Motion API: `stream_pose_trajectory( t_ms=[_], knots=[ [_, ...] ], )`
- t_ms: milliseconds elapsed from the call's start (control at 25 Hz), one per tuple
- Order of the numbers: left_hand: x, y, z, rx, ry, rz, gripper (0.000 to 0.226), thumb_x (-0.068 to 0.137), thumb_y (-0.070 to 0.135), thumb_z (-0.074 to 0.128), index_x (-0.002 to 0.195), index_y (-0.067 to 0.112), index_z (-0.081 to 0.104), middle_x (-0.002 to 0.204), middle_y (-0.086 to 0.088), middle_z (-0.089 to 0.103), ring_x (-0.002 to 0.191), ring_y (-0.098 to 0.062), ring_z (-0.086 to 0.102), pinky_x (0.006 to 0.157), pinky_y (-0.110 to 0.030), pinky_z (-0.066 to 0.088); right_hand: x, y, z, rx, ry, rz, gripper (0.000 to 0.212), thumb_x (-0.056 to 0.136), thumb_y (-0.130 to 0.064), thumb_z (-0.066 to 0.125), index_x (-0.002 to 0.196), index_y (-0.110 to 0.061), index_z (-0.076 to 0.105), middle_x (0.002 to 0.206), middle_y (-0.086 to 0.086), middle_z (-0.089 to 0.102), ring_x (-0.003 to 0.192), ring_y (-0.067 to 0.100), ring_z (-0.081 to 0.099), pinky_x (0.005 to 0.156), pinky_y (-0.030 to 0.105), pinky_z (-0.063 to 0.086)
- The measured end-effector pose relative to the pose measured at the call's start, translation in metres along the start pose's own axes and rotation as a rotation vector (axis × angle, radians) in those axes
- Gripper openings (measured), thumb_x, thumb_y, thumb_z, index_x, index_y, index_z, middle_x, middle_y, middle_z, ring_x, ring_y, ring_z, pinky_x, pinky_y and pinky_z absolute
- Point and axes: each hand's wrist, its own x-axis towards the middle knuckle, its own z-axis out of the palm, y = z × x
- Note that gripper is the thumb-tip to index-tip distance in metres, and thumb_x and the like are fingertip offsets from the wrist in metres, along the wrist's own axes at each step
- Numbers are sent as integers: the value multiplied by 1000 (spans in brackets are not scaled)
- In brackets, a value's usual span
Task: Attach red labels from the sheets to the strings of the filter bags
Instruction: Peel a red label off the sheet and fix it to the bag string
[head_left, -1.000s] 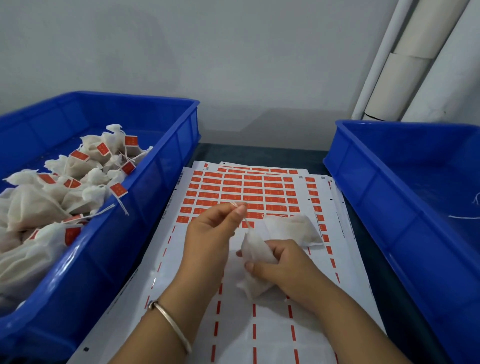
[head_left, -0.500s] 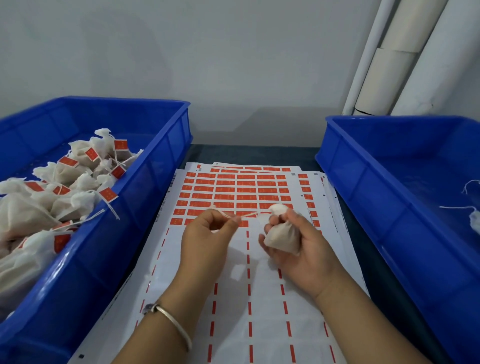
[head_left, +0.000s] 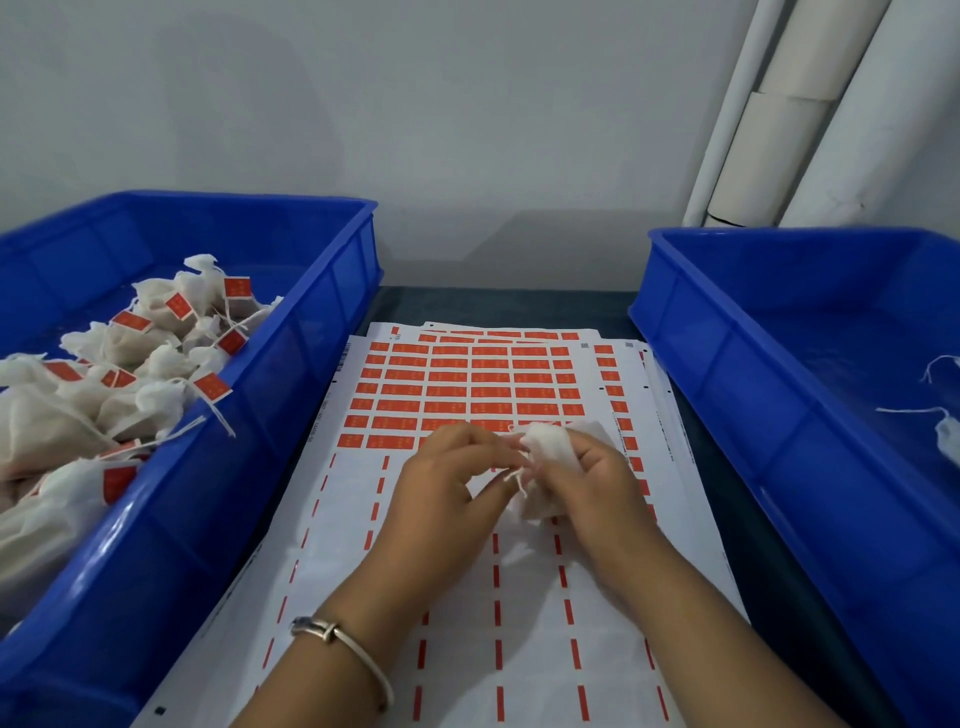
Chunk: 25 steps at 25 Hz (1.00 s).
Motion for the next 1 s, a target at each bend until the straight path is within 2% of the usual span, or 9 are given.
stream_pose_trajectory(
  t_ms=[80, 160, 280, 480, 560, 640, 760, 920, 1000],
  knots=[
    [-1, 2, 0, -2, 3, 10, 27, 80, 26, 69, 76, 51, 61, 96, 39, 46, 104, 10, 42, 78, -6, 40, -5, -3, 2, -91, -94, -52, 10, 91, -38, 55, 85, -39, 64, 81, -32, 64, 85, -6, 62, 57, 5, 47],
    [0, 4, -1, -50, 10, -18, 34, 80, 23, 69, 70, 54, 59, 100, 44, 43, 106, 13, 41, 75, -4, 43, -7, -3, 1, -120, -183, -80, 12, 93, -34, 52, 86, -38, 61, 81, -36, 62, 86, -16, 56, 57, 1, 44],
    [1, 5, -1, -186, -19, -48, 31, 85, 17, 64, 75, 46, 62, 95, 34, 55, 98, 18, 45, 67, 3, 39, -8, -5, 0, -119, -272, -117, 15, 96, -26, 51, 91, -33, 63, 85, -27, 64, 90, -13, 57, 64, 2, 45],
    [1, 5, 1, -288, -71, -132, 18, 92, 22, 54, 78, 33, 56, 79, 25, 58, 80, 10, 54, 58, -1, 41, -10, -3, -1, -127, -331, -153, 17, 93, -19, 58, 91, -35, 64, 85, -19, 68, 91, -5, 60, 68, 7, 49],
    [1, 4, 3, -274, -66, -174, 16, 92, 24, 53, 78, 32, 52, 74, 17, 57, 77, 2, 57, 57, -5, 44, -10, 0, 1, -140, -352, -156, 20, 90, -18, 62, 94, -38, 63, 87, -21, 66, 92, -4, 60, 69, 8, 49],
    [1, 4, 5, -242, -62, -204, 15, 93, 26, 52, 78, 31, 50, 78, 15, 57, 77, -6, 58, 59, -8, 46, -11, 0, 5, -179, -342, -170, 24, 88, -20, 65, 95, -43, 58, 92, -26, 63, 91, -6, 60, 69, 5, 47],
    [2, 4, 6, -278, -7, -246, 12, 91, 29, 53, 79, 31, 53, 76, 16, 59, 74, -5, 60, 58, -7, 46, -13, 2, 12, -224, -271, -266, 29, 86, -20, 67, 90, -46, 55, 88, -32, 60, 90, -11, 59, 65, 0, 44],
    [4, 7, 5, -426, 70, -308, 11, 90, 30, 53, 80, 29, 57, 69, 21, 61, 70, 4, 60, 52, -6, 44, -15, 6, 21, -287, -162, -428, 18, 84, -27, 66, 86, -39, 53, 83, -22, 60, 90, -3, 58, 63, 4, 46],
    [4, 7, 6, -476, 114, -336, 13, 90, 30, 53, 79, 26, 59, 68, 19, 62, 68, 0, 62, 51, -9, 46, -15, 6, 23, -304, -89, -489, 17, 80, -35, 63, 86, -41, 49, 77, -26, 56, 86, -4, 58, 62, 5, 46]
  ],
)
